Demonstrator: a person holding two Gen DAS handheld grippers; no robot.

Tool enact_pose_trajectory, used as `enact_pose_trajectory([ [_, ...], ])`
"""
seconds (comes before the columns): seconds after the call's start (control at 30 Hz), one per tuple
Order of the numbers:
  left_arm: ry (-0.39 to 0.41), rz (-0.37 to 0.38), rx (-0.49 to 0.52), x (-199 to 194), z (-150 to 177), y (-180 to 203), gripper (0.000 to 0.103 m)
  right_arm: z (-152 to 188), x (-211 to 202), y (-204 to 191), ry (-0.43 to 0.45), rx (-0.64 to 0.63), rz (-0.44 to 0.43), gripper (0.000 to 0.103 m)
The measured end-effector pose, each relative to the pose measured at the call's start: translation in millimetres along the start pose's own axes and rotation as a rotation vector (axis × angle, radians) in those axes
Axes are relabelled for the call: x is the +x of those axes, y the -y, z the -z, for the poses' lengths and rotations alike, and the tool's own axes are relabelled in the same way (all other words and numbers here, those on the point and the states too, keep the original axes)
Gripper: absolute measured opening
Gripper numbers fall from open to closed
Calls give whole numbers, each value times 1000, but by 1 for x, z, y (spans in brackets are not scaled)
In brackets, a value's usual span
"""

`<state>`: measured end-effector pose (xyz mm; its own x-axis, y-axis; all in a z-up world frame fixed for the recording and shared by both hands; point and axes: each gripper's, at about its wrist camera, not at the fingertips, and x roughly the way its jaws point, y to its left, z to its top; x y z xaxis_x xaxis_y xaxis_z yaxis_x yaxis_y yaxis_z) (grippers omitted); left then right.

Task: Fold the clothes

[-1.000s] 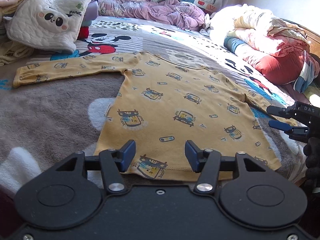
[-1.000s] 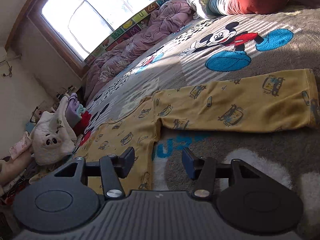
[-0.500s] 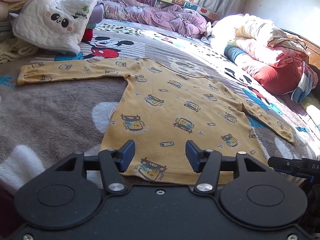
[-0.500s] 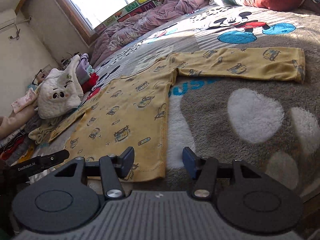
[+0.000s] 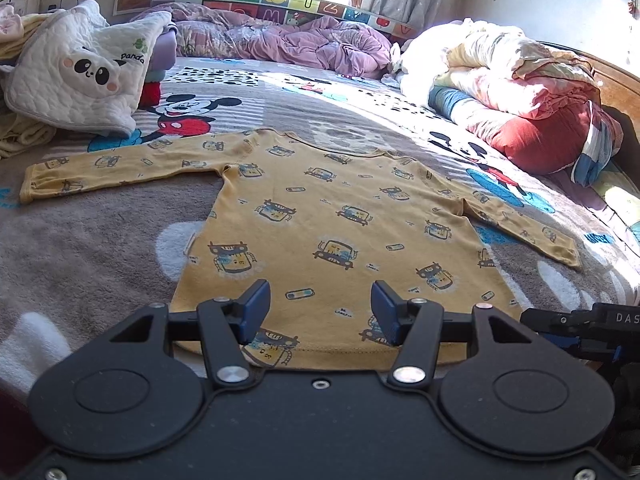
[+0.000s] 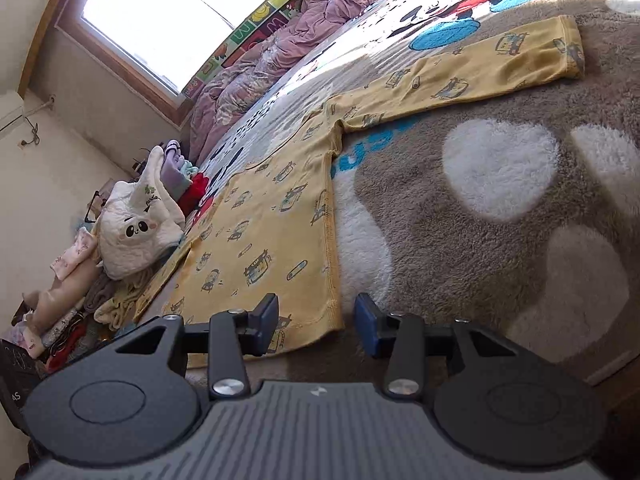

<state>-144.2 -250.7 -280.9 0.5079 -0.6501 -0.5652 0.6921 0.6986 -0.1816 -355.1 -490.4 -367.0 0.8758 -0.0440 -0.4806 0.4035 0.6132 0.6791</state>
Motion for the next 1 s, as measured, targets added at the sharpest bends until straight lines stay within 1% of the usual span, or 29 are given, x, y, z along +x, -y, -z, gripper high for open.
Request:
enact_pose_trajectory([
  [0.17, -67, 30, 75, 18, -21, 22, 55, 4, 7, -21, -25, -183, 32, 42],
  [0.2, -76, 39, 95, 24, -29, 30, 55, 4, 7, -21, -21, -190, 32, 40],
  [0.27, -95, 56, 135, 38, -45, 45, 55, 2, 7, -17, -21, -154, 0, 40],
  [0.37, -115, 75, 191, 60, -71, 68, 55, -3, 13, -9, -59, -119, -55, 39],
  [0.43, -140, 82, 213, 79, -87, 82, 55, -4, 13, -9, -54, -128, -56, 38],
  [0.57, -208, 113, 196, 120, -125, 107, 55, -4, 13, -13, -41, -176, -40, 34],
  [0.6, -219, 114, 196, 129, -133, 113, 55, -5, 13, -14, -42, -186, -38, 32],
  [0.73, -275, 115, 200, 164, -165, 140, 55, -10, 14, -14, -46, -210, -34, 30],
  [0.87, -363, 127, 120, 204, -196, 155, 55, -16, 17, -10, -71, -206, -47, 28],
  [0.93, -409, 121, 96, 222, -205, 163, 55, -18, 18, -9, -82, -204, -56, 28],
  [0.97, -436, 113, 99, 230, -207, 169, 55, -20, 19, -8, -88, -202, -61, 28],
  [1.0, -461, 109, 106, 238, -208, 174, 55, -21, 19, -7, -93, -200, -67, 26],
])
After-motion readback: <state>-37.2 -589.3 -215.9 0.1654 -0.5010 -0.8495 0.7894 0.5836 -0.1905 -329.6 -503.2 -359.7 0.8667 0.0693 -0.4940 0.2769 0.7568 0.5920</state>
